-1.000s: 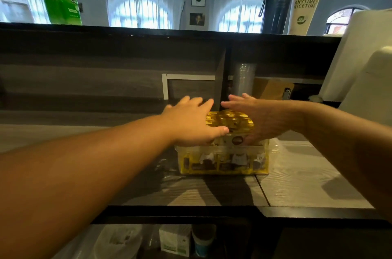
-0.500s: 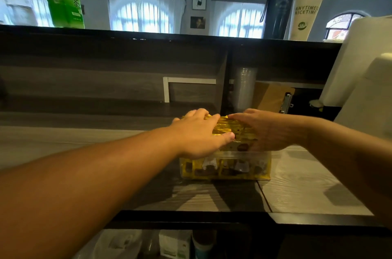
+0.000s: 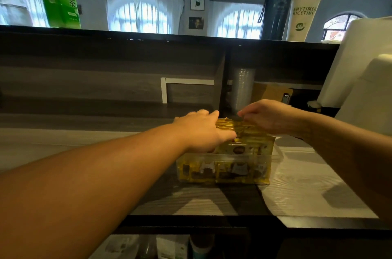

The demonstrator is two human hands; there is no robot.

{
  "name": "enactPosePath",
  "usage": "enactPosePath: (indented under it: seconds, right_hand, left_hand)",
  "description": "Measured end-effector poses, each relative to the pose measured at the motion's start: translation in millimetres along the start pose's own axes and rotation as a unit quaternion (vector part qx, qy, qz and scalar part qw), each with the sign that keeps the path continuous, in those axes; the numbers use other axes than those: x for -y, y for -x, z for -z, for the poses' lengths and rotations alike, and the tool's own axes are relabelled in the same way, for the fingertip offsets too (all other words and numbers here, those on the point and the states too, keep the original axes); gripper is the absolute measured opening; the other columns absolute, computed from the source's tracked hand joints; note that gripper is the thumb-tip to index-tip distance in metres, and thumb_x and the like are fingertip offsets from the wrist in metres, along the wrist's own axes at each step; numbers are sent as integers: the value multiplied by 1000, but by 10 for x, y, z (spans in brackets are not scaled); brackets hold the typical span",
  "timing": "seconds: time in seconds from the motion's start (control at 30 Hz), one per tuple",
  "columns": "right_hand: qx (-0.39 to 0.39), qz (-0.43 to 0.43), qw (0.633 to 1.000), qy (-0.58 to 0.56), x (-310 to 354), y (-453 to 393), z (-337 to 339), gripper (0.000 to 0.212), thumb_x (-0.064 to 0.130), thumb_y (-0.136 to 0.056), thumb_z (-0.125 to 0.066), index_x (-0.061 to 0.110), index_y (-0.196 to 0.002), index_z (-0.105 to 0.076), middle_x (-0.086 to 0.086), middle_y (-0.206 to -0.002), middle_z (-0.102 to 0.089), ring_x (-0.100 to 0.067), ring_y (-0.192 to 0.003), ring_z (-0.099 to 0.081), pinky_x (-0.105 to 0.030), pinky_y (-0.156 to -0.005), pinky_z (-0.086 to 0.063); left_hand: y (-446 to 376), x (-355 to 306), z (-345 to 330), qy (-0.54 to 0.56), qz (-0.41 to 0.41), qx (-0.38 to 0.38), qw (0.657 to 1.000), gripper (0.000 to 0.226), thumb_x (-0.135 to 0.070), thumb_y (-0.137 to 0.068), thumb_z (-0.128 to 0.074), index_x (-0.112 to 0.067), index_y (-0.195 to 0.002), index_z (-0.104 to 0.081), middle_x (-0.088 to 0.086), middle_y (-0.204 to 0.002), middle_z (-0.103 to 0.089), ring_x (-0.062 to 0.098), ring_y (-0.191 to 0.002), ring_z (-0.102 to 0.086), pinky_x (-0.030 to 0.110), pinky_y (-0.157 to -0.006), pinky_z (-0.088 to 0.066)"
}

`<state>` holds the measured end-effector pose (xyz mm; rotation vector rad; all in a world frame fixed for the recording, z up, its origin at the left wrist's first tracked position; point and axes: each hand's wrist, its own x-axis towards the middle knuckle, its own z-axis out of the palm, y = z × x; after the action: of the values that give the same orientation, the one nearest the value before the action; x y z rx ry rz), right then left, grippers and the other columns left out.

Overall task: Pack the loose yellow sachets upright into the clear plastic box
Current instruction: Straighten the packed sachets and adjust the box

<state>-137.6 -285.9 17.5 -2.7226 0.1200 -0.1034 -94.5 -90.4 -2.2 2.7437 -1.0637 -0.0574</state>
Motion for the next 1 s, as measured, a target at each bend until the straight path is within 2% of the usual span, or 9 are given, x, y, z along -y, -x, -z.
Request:
enactPosePath:
  seconds: [0.07,0.13,0.23,0.33,0.5,0.7,0.83,0.93,1.0]
  right_hand:
    - [23,-18,998,62,30,-75,-42,28,19,-101,-46,16,-125,-61,6,-115,-62,-7,-97,-58,-15,-82,-46]
    - [48,-10,992,117,48,-156,-74,28,16,-101,-46,15,-124,-62,-1,-117,-64,-14,-103,-60,-23,-89,-47]
    - [89,-26,992,89,83,-202,-62,27,16,-103,-42,16,-121,-62,-3,-115,-63,-12,-99,-59,-23,-82,-45]
    - [130,-70,989,-6,97,-220,-43,29,16,-104,-38,11,-121,-61,-7,-113,-62,-14,-96,-59,-21,-78,-48]
    - [136,-100,986,-8,92,-271,-49,32,25,-104,-40,12,-116,-66,-12,-117,-65,-22,-108,-62,-39,-99,-48]
    - [144,-106,984,-29,130,-225,-14,24,25,-102,-43,19,-114,-63,-7,-113,-64,-17,-101,-60,-32,-88,-48]
    - [118,-47,991,46,149,-177,-32,27,25,-104,-38,20,-121,-58,-4,-118,-60,-15,-106,-56,-31,-94,-43]
    - [145,-32,989,21,224,-94,63,30,29,-102,-44,16,-124,-59,-4,-122,-60,-15,-107,-57,-31,-93,-46]
    - [209,-50,976,-25,220,-40,100,36,37,-94,-53,21,-126,-54,-2,-122,-61,-14,-103,-59,-30,-87,-48]
  left_hand:
    - [-12,-3,-75,-18,1,4,1000,83,-75,-90,-30,-28,-157,-14,0,-163,-20,29,-148,-20,60,-114,-22]
    - [-13,4,-130,-35,-5,-19,999,82,-75,-91,-29,-28,-157,-18,-1,-161,-26,29,-145,-26,59,-112,-26]
    - [-19,23,-174,-42,-11,-46,998,80,-76,-90,-28,-28,-154,-23,-1,-156,-34,28,-140,-32,58,-108,-30]
    - [-27,32,-210,-41,-12,-61,997,80,-77,-89,-28,-29,-153,-25,-1,-152,-38,27,-136,-35,57,-105,-33]
    - [9,38,-238,-32,-11,-85,996,77,-75,-90,-29,-30,-152,-28,-3,-150,-40,25,-135,-36,56,-106,-33]
    - [19,39,-241,-12,4,-99,995,81,-77,-88,-32,-27,-151,-31,-1,-148,-40,26,-134,-36,54,-105,-34]
    - [3,19,-141,-10,10,-64,998,79,-77,-87,-35,-27,-148,-37,1,-143,-43,28,-131,-38,55,-105,-33]
    - [-70,44,-19,13,3,-48,999,67,-75,-89,-36,-30,-137,-48,0,-132,-49,27,-122,-45,54,-100,-38]
    - [-104,56,-11,17,2,-34,999,68,-74,-89,-36,-31,-141,-44,0,-135,-50,27,-123,-46,54,-101,-38]
